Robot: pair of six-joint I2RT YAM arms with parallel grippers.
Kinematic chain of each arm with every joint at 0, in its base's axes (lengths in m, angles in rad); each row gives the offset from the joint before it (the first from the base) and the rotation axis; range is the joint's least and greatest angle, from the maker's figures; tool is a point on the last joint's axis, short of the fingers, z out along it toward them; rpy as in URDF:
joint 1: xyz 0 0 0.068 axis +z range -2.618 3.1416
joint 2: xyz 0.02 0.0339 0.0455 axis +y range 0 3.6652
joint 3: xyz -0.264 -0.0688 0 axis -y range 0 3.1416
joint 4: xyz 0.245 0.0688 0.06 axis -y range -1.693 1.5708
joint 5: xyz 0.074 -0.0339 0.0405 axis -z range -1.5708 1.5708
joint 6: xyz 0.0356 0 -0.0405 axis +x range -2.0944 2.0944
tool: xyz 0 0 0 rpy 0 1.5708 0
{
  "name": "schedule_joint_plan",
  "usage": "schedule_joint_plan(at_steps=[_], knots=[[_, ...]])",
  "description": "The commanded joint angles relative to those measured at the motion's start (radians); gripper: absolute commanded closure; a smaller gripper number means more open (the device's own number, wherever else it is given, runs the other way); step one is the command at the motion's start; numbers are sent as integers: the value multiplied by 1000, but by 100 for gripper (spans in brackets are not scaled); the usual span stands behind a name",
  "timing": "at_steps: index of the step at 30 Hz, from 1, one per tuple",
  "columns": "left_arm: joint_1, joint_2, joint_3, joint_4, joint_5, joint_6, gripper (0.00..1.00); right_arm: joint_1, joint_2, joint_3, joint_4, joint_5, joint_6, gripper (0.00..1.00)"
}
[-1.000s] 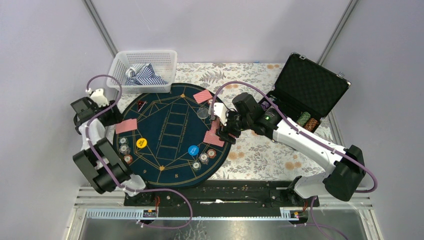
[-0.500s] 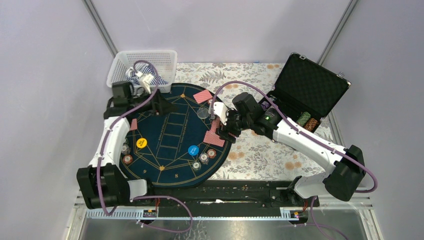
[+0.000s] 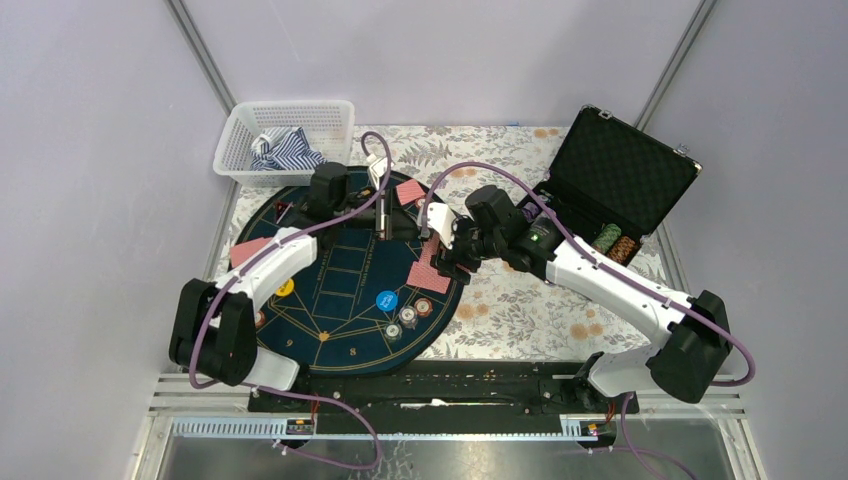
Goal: Distribute texas hold em gaming equipment
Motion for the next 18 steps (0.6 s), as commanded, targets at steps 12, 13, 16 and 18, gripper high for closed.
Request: schedule_joint_plan(at_steps=[12, 13, 16, 18], knots=[[-29, 26, 12, -93, -24, 112, 59, 7, -61, 7, 55, -18, -1, 84], [-28, 20, 10, -98, -25, 118, 61, 6, -61, 5, 54, -17, -1, 84], [-11, 1, 7, -108, -32, 124, 65, 6, -62, 1, 56, -15, -2, 85], [0, -8, 11, -116, -32, 128, 67, 7, -63, -4, 59, -14, -2, 85]])
